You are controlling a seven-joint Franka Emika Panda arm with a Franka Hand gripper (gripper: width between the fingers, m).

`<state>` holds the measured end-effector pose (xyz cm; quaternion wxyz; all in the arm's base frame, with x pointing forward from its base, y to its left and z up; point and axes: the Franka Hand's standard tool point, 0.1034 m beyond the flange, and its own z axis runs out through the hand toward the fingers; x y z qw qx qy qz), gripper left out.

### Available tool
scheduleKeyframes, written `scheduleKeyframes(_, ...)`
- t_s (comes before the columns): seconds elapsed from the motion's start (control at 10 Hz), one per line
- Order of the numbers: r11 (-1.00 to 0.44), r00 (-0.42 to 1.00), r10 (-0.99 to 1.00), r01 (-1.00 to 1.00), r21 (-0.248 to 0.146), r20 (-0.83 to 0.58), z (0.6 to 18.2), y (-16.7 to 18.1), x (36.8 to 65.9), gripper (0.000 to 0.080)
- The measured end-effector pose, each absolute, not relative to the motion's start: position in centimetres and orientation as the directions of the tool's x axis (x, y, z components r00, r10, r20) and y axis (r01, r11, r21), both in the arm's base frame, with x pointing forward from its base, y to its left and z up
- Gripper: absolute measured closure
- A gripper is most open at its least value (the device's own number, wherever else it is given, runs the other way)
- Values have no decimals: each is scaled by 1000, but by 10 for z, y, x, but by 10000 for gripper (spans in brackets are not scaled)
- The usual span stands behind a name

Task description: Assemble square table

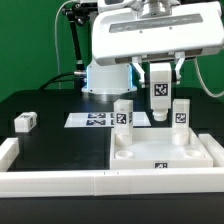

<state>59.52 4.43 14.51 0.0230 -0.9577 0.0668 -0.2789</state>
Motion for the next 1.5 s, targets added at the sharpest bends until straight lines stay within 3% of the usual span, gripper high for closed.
scheduleKeyframes(0.4,-990,836,-141,-115,-81,530,144,45,595,508)
scheduleKeyframes(0.7,-988,835,-154,-113,-109,529,134,73,596,508)
scheduleKeyframes(1.2,-992,781,-128,-100,-79,611,123,81,596,508)
scheduleKeyframes(1.3,-992,800,-124,-99,-75,587,110,82,590,508)
scheduleKeyframes(1.5,-992,816,-128,-98,-82,564,108,84,590,508)
